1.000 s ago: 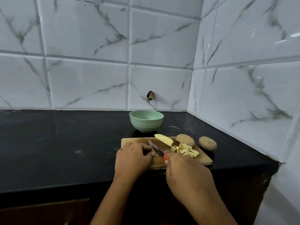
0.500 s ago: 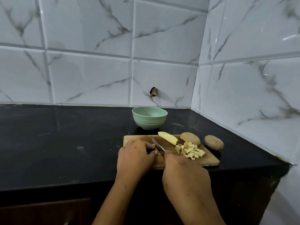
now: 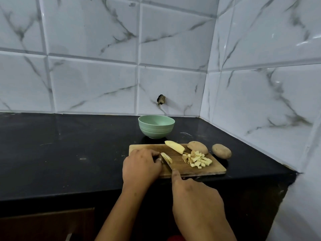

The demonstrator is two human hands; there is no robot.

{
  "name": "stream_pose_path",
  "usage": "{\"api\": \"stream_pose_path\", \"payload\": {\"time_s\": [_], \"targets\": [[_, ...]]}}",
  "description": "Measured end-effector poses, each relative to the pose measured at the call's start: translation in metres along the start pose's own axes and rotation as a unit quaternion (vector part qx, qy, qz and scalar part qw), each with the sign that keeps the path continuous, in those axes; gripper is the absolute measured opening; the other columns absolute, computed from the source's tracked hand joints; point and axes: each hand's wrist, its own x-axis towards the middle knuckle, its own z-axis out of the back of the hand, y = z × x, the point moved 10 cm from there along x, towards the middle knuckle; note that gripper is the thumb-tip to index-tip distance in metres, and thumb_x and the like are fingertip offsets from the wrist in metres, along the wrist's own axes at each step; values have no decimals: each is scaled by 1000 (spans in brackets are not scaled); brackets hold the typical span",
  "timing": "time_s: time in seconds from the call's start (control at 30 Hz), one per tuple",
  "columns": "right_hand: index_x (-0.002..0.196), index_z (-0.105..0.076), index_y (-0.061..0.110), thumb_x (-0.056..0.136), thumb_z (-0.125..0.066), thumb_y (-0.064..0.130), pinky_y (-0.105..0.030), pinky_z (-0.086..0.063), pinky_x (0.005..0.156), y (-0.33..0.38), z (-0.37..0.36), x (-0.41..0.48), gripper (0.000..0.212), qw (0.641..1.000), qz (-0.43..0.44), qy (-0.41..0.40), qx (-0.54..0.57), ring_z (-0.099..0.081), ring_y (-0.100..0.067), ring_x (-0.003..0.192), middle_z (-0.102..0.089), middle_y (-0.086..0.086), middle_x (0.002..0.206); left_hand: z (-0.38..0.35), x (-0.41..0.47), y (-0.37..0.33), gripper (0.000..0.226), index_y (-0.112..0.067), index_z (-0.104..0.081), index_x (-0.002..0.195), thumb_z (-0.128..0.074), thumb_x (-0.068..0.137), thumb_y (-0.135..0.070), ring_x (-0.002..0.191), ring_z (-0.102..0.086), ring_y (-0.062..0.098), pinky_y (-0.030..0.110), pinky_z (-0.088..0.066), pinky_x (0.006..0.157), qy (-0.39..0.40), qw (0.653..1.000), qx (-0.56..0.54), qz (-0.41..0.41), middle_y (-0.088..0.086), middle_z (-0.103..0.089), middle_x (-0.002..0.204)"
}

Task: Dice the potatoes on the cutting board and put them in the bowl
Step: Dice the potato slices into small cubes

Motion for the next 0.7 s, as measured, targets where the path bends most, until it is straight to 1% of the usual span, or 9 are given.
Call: {"api": "stream_pose_path", "payload": {"time_s": [0.07,0.17,0.27,0.3,0.37,0.43,0.5,0.57,0.7], "targets": [[151,-13,24,99,-41,14,-31,-42,69,-7,7,-5,60,1000,1,-12,14,-59,-20,103,-56,-5,122,1,-1,0,31,-37,-62,121,-50,92,-38,108,-55,13,30,-47,85,-9,1000,16,3,-9,-65,115],[139,-36,35,101,-37,25,-30,-46,72,-18,23,-12,39,995,12,-64,70,-59,-15,99,-58,2,115,1,-1,0,33,-36,-59,123,-48,92,-35,110,-51,13,29,-46,85,-17,1000,17,4,-8,-63,114],[134,-44,40,103,-31,33,-23,-48,71,-35,31,-16,34,985,5,-92,143,-58,-3,89,-59,12,105,0,-1,-2,36,-39,-53,128,-44,94,-32,113,-49,13,29,-42,88,-16,999,25,-15,-10,-62,119],[134,-44,42,103,-30,35,-19,-46,66,-41,31,-15,35,982,0,-100,162,-56,-2,82,-58,14,97,-1,-2,-4,37,-40,-51,130,-44,94,-35,115,-47,13,30,-40,91,-7,999,28,-25,-11,-60,123],[138,-41,43,103,-30,36,-15,-39,57,-52,30,-12,37,976,-15,-118,185,-53,-1,72,-52,16,88,-6,-3,-5,43,-41,-47,134,-44,92,-51,120,-44,13,31,-39,95,15,999,37,-34,-14,-56,129],[141,-39,42,103,-31,37,-15,-40,58,-60,28,-9,39,968,-33,-136,207,-53,-2,75,-54,17,95,-11,-3,-3,58,-43,-44,135,-43,84,-70,124,-40,14,34,-36,99,35,998,52,-29,-15,-53,131],[142,-38,42,102,-32,38,-18,-46,67,-65,26,-4,40,964,-50,-145,218,-55,-2,85,-57,16,108,-13,-2,-2,63,-46,-42,136,-42,80,-75,127,-37,14,35,-33,100,47,996,70,-20,-17,-52,132],[142,-38,41,102,-33,38,-23,-49,72,-67,23,2,41,961,-56,-142,230,-55,-3,88,-57,16,115,-12,2,-4,55,-48,-43,134,-44,84,-70,126,-38,14,36,-33,100,46,996,74,-15,-17,-53,129],[142,-38,41,101,-35,39,-18,-37,59,-66,13,13,41,955,-46,-123,267,-49,-1,74,-59,16,107,-13,15,-3,31,-50,-52,125,-43,95,-47,121,-43,15,35,-36,96,41,996,76,-15,-13,-57,124]]}}
